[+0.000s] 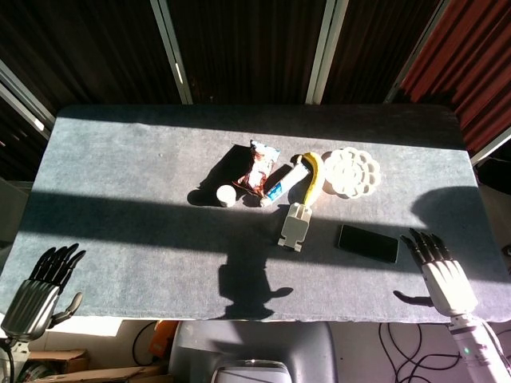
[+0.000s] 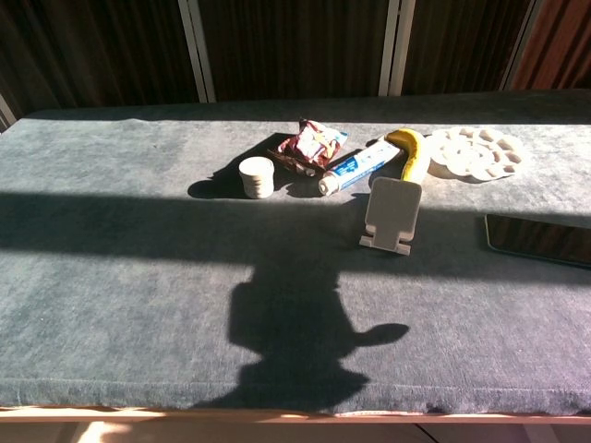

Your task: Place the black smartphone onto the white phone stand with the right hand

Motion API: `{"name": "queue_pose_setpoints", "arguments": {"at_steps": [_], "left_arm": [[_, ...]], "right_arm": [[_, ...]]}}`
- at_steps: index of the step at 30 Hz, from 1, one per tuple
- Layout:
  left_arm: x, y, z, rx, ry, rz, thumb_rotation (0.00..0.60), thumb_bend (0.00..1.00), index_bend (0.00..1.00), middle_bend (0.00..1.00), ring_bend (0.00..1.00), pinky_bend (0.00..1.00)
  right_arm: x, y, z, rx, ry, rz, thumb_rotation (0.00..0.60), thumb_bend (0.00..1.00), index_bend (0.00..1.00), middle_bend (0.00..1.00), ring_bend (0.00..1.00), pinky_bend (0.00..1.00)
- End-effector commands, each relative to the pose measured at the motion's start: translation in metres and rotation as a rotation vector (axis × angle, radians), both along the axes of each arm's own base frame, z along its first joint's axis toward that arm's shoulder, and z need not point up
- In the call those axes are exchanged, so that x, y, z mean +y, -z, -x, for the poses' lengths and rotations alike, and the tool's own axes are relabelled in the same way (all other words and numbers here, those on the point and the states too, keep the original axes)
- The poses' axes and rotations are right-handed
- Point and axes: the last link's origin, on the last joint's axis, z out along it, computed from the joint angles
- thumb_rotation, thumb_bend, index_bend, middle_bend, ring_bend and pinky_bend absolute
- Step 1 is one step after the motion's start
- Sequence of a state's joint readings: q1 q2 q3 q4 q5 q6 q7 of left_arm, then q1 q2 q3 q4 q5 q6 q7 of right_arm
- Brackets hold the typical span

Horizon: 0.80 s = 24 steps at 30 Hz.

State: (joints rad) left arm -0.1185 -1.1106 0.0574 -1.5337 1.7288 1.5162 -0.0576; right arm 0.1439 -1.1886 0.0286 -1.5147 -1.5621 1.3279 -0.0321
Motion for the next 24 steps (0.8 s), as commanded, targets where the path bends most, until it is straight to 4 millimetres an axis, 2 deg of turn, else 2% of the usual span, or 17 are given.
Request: {"name": "queue_pose_setpoints", "arguments": {"at_steps": [1,6,12,16,24], "left_arm": [[0.000,0.001,0.000,-0.002,0.001,0.014,0.600,0.40,0.00,0.00,0.00,0.00],[0.000,0.002,-0.001,-0.005,0.005,0.026,0.600,0.40,0.00,0.00,0.00,0.00],[-0.001,0.001,-0.001,-0.014,0.006,0.029,0.600,0.40,0.00,0.00,0.00,0.00],[-0.001,0.000,-0.001,-0.016,0.004,0.026,0.600,0.40,0.00,0.00,0.00,0.00],[-0.001,0.002,-0.001,-0.010,0.004,0.033,0.600,0.40,0.00,0.00,0.00,0.00]], "right_arm": [[-0.051,0.009,-0.004,-0.036,0.058,-0.039,0.600,0.14,0.00,0.00,0.00,0.08],[-0.085,0.024,-0.001,-0.019,0.127,-0.117,0.600,0.14,0.12,0.08,0.00,0.09],[-0.109,0.042,0.010,-0.025,0.219,-0.180,0.600,0.15,0.28,0.20,0.01,0.12],[-0.116,0.046,0.015,-0.023,0.234,-0.196,0.600,0.17,0.37,0.25,0.06,0.13],[-0.122,0.055,0.024,0.009,0.252,-0.233,0.600,0.22,0.44,0.29,0.08,0.13]]}}
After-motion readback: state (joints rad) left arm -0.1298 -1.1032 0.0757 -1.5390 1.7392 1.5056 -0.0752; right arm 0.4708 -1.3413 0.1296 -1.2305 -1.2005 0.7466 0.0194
